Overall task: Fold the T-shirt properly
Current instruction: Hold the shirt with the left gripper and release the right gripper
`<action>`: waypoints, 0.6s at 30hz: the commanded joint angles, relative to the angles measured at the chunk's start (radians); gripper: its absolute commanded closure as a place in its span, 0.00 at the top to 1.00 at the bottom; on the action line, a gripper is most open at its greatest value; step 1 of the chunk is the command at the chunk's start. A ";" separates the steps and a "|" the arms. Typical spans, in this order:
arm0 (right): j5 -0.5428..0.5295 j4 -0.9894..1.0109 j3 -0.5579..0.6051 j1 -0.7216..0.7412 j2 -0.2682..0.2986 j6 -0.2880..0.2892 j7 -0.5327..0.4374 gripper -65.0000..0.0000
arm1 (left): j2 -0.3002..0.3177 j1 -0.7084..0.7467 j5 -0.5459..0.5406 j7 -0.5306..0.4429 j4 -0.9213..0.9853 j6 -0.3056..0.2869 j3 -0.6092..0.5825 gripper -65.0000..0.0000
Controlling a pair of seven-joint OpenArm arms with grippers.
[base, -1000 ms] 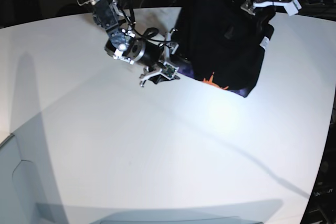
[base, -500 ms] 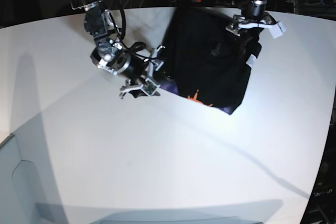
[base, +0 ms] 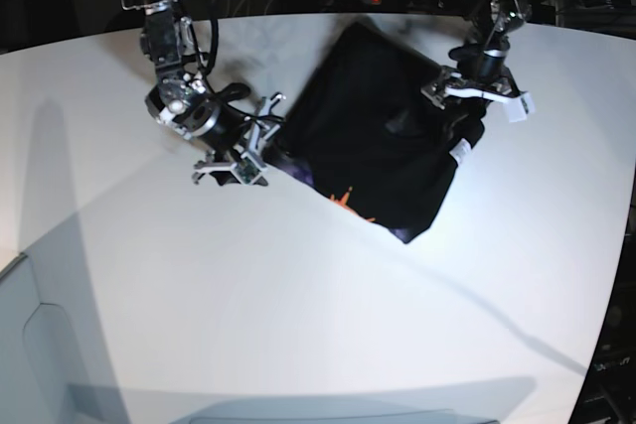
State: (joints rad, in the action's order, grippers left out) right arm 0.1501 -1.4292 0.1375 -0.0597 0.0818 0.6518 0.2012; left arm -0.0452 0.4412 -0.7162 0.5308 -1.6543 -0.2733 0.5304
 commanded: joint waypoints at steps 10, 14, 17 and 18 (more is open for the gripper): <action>0.003 -0.115 0.001 -0.025 -0.021 0.012 -0.004 0.56 | -0.088 0.147 -0.119 0.292 -0.214 0.010 0.244 0.91; 0.003 -0.112 0.003 -0.025 -0.032 0.012 -0.004 0.56 | -0.104 0.152 -0.133 0.354 -0.228 0.007 0.299 0.91; 0.003 -0.111 0.004 -0.029 -0.041 0.012 -0.004 0.56 | -0.104 0.140 -0.144 0.361 -0.215 0.007 0.317 0.91; 0.003 -0.111 0.004 -0.029 -0.049 0.012 -0.004 0.56 | -0.104 0.138 -0.145 0.374 -0.223 0.009 0.325 0.91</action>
State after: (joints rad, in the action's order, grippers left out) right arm 0.1684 -1.5223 0.1402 -0.0982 0.0441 0.6525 0.2253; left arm -0.1501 0.5701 -0.8425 0.9039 -1.8572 -0.2584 0.8520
